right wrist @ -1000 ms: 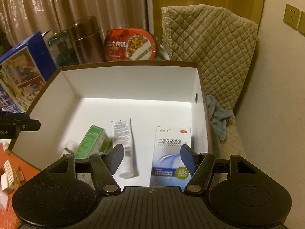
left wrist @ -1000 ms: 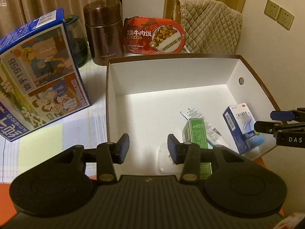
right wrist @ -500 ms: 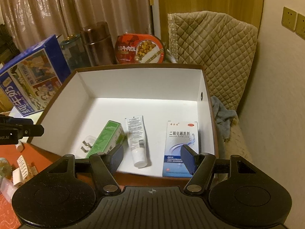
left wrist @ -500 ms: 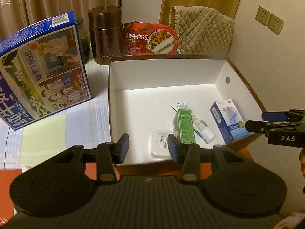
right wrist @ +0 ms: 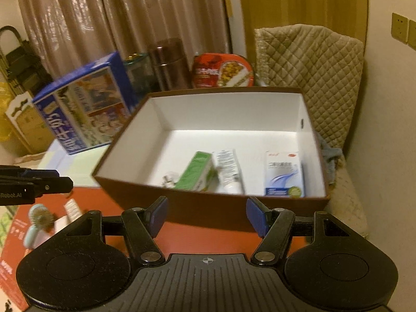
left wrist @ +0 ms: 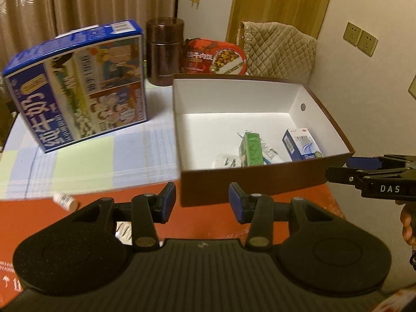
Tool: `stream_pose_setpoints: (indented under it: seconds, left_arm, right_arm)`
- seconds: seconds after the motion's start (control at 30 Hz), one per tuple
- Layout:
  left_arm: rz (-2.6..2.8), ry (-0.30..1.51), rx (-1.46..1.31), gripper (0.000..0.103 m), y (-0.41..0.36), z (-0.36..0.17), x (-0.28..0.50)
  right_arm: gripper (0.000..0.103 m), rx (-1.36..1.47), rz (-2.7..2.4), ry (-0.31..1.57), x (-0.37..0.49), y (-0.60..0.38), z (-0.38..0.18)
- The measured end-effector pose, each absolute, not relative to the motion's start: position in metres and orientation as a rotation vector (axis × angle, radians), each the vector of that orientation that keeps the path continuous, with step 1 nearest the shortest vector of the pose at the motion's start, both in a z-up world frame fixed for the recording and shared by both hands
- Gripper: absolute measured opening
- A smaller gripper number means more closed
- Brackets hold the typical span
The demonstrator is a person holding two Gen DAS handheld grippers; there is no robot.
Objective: Organize rigid objects
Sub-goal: 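Move both open tools out of the box back over the mat items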
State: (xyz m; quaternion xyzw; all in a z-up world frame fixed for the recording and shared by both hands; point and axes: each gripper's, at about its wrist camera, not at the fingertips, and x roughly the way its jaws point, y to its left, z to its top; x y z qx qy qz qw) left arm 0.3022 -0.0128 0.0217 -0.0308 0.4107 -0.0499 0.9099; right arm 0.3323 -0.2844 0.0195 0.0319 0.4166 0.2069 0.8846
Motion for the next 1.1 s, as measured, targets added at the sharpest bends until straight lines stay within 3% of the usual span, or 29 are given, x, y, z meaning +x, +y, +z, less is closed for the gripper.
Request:
stream_pose_setpoints:
  seconds: [1.1]
  left_arm:
    - [0.127,0.952,-0.188,0.041,0.077,-0.017,0.175]
  right_arm:
    - [0.063,0.011,0.698,1.005,0.250,-0.180,-0.022]
